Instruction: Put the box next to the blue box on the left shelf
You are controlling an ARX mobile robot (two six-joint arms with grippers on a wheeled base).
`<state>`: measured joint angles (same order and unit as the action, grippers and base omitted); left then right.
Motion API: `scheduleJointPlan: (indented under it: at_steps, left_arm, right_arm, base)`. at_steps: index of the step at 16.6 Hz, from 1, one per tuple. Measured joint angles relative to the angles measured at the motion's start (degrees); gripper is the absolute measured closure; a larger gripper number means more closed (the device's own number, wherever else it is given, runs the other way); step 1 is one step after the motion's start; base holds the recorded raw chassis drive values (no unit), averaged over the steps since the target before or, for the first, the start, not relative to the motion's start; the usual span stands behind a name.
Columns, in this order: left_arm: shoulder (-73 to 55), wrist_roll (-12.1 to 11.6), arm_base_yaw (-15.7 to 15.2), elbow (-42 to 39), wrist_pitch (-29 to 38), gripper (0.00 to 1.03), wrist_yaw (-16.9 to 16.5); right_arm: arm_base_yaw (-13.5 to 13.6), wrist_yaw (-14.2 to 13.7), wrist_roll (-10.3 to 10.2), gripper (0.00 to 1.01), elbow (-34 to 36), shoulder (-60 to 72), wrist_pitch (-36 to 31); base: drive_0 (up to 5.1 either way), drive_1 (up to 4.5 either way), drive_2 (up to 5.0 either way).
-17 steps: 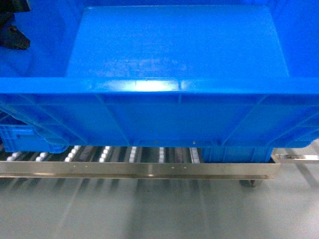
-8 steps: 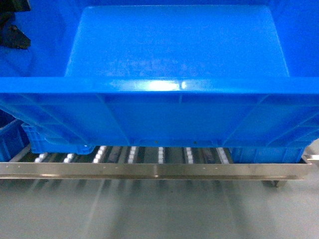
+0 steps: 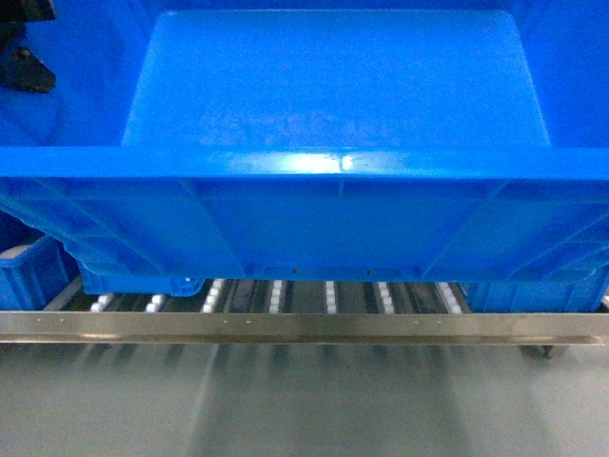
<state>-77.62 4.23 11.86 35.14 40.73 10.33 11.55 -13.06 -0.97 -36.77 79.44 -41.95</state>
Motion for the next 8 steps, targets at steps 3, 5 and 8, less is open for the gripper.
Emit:
scheduleJointPlan:
  at_steps: [3, 5, 8]
  left_arm:
    - [0.00, 0.02, 0.04, 0.00, -0.02, 0.86, 0.00]
    - [0.00, 0.02, 0.04, 0.00, -0.02, 0.86, 0.00]
    - [0.00, 0.04, 0.04, 0.00, -0.04, 0.86, 0.00]
  right_arm:
    - [-0.07, 0.00, 0.02, 0.81, 0.00, 0.00, -0.04]
    - [-0.07, 0.00, 0.00, 0.81, 0.00, 0.00, -0.04]
    - [-0.07, 0.00, 0.00, 0.81, 0.00, 0.00, -0.04]
  base:
    - [-5.0, 2.50, 2.5]
    - [-5.0, 2.50, 2.5]
    - [-5.0, 2.50, 2.5]
